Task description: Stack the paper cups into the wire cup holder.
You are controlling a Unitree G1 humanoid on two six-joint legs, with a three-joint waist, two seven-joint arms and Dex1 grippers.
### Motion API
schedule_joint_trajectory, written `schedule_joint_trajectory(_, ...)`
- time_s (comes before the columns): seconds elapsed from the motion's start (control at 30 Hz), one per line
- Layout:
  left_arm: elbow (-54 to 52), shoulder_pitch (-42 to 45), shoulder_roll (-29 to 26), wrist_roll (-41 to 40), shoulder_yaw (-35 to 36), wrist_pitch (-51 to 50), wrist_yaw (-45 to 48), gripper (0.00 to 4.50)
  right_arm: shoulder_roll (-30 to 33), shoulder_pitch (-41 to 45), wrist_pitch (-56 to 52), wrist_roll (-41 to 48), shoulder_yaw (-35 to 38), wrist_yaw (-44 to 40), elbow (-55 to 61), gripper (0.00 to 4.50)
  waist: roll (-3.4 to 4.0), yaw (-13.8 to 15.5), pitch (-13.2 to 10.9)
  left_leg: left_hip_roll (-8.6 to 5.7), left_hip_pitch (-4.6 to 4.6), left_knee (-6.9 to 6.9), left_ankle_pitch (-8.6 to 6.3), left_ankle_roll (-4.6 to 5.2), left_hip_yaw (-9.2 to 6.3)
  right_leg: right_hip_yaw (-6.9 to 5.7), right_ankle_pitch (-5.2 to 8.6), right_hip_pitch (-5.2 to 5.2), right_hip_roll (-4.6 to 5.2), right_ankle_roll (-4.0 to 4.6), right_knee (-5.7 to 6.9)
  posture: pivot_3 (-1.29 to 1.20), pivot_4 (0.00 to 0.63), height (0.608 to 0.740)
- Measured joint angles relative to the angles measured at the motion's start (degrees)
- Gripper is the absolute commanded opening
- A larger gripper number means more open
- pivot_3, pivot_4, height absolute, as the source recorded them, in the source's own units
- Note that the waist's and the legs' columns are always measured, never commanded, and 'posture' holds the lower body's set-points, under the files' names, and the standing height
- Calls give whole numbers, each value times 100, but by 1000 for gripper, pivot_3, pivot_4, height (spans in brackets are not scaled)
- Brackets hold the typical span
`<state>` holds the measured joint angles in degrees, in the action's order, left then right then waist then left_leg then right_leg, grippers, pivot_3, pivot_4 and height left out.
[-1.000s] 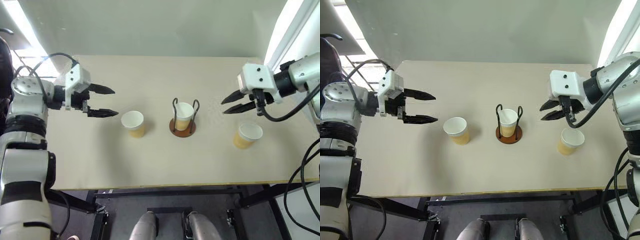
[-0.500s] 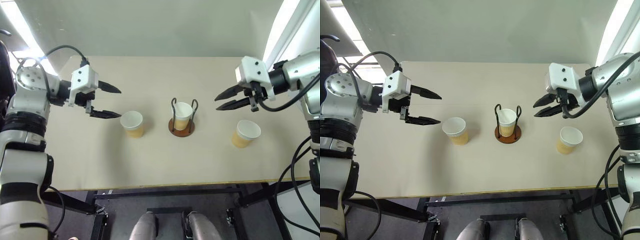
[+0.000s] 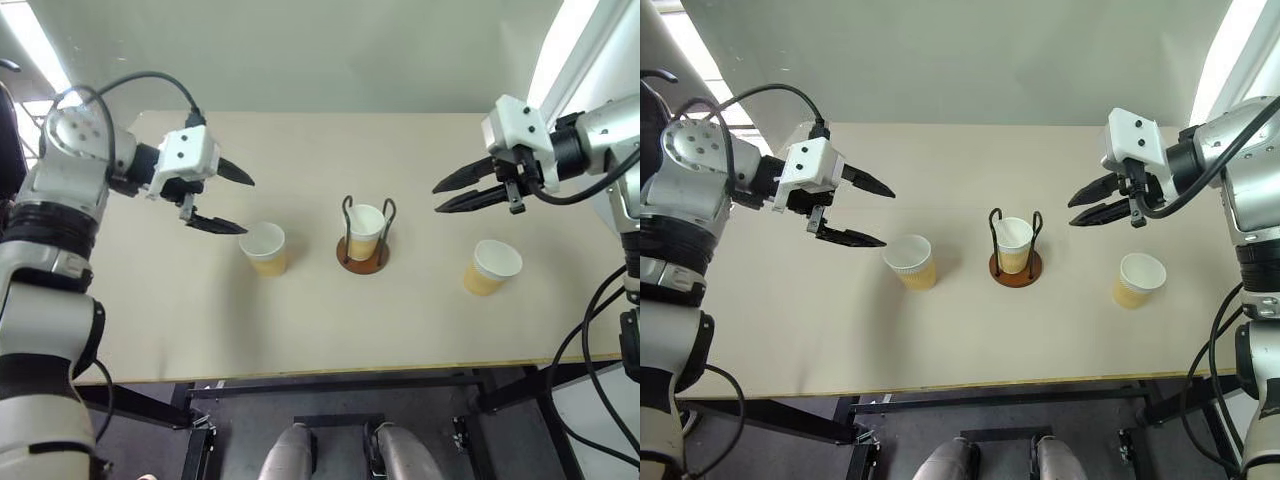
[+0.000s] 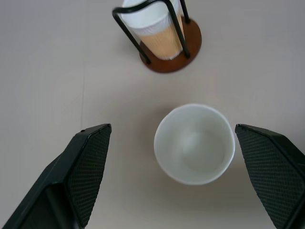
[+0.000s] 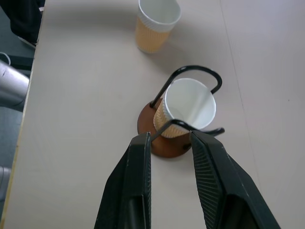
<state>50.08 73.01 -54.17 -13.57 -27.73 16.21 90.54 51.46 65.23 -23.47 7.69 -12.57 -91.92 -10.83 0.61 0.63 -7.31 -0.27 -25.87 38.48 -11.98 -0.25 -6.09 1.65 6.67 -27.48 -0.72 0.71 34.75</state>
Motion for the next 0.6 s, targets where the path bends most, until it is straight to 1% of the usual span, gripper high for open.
schedule_joint_trajectory(0.27, -143, -195, -87, 477, -347, 374, 0, 4500, 195, 43, -47, 81, -173, -33, 4, 1235, 0, -8, 0, 2, 1, -1, 0, 0, 2, 0, 1, -1, -1, 1, 1, 0, 150, 740)
schedule_joint_trajectory(0.6, -390, -485, -152, 633, -447, 558, 0, 4500, 319, 111, -16, 175, -403, -34, -13, 1235, 1, 1, 0, 2, -1, 0, 0, 0, 1, 0, 1, -2, 0, 1, 2, 0, 150, 740)
